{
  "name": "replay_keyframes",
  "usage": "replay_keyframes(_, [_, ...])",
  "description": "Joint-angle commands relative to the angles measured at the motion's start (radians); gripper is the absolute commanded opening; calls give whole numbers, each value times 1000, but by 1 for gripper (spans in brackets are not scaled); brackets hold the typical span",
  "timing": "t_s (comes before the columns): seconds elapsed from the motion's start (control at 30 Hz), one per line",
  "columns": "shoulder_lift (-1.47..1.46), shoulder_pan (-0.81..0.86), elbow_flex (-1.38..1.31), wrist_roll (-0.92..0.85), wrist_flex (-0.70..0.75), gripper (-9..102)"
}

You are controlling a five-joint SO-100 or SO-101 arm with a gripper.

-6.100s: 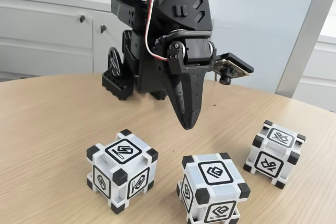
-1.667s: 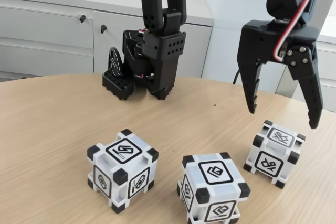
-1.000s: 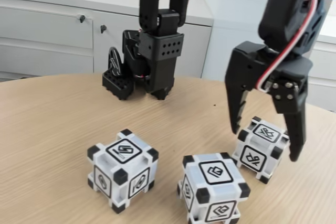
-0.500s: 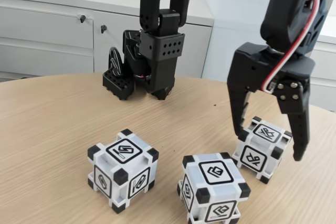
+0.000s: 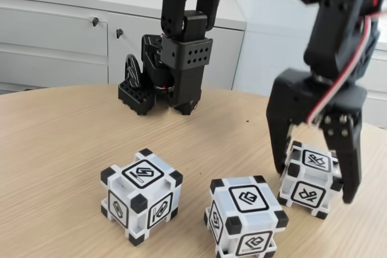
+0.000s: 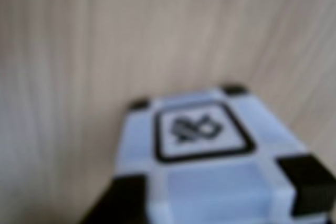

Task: Stack cubes from left to right.

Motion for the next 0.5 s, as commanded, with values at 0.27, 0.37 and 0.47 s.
replay_keyframes(0.27, [-51, -5, -35, -21, 18, 20])
replay_keyframes(0.37, [-40, -5, -37, -25, 18, 17])
replay_keyframes(0.47, [-40, -2, -37, -23, 18, 14])
